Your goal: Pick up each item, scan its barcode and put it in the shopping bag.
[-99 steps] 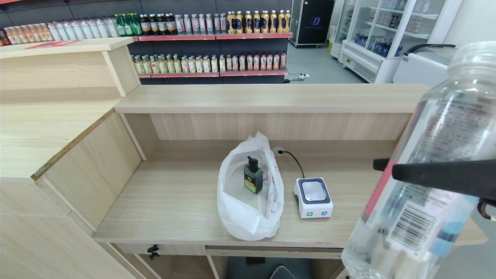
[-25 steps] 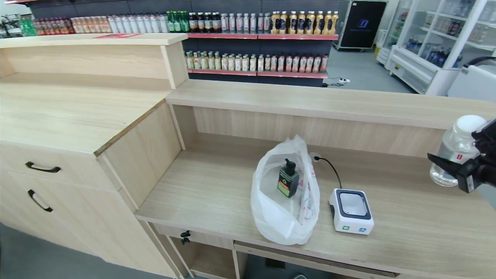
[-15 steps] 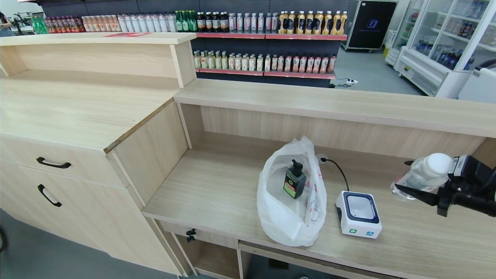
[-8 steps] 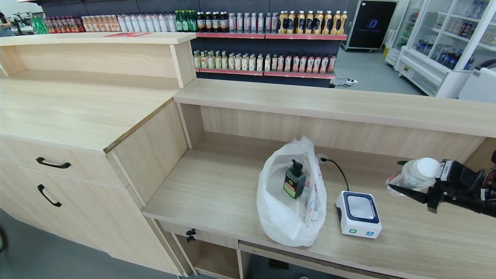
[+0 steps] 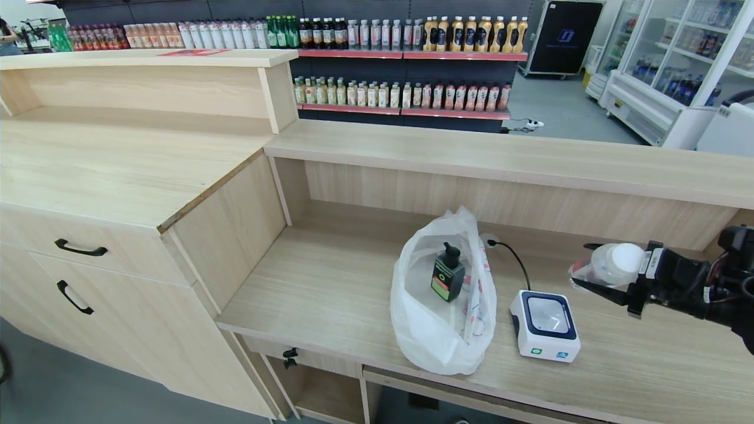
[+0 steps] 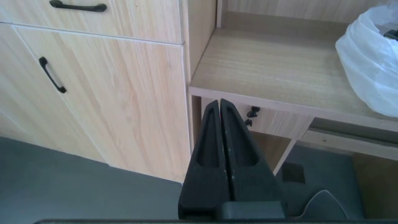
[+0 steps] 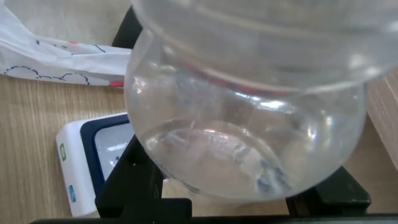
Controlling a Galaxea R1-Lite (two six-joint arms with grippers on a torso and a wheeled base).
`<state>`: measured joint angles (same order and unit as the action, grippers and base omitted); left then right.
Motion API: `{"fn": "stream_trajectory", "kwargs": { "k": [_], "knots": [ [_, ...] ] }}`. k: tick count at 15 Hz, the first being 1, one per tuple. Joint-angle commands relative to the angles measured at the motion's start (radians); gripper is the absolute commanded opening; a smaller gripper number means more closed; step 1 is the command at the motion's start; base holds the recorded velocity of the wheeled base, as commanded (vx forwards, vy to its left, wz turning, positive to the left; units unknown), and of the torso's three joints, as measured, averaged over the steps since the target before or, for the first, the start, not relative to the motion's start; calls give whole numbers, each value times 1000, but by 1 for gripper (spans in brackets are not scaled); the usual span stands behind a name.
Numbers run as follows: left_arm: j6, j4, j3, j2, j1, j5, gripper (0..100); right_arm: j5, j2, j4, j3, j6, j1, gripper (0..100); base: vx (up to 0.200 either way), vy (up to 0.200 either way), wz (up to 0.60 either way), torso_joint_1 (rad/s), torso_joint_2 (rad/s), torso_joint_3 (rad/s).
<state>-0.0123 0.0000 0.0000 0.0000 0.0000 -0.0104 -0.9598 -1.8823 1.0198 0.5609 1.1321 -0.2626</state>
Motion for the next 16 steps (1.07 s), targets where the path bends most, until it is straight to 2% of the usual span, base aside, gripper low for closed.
{"fn": "stream_trajectory", "kwargs": {
  "k": [1,16],
  "knots": [
    [0,0,0,0,0,0,0,0,-34,16,2,-2,23,0,0,0,0,0,0,0],
    [0,0,0,0,0,0,0,-13,-112,39,24,-6,29,0,0,0,0,0,0,0]
  ]
}}
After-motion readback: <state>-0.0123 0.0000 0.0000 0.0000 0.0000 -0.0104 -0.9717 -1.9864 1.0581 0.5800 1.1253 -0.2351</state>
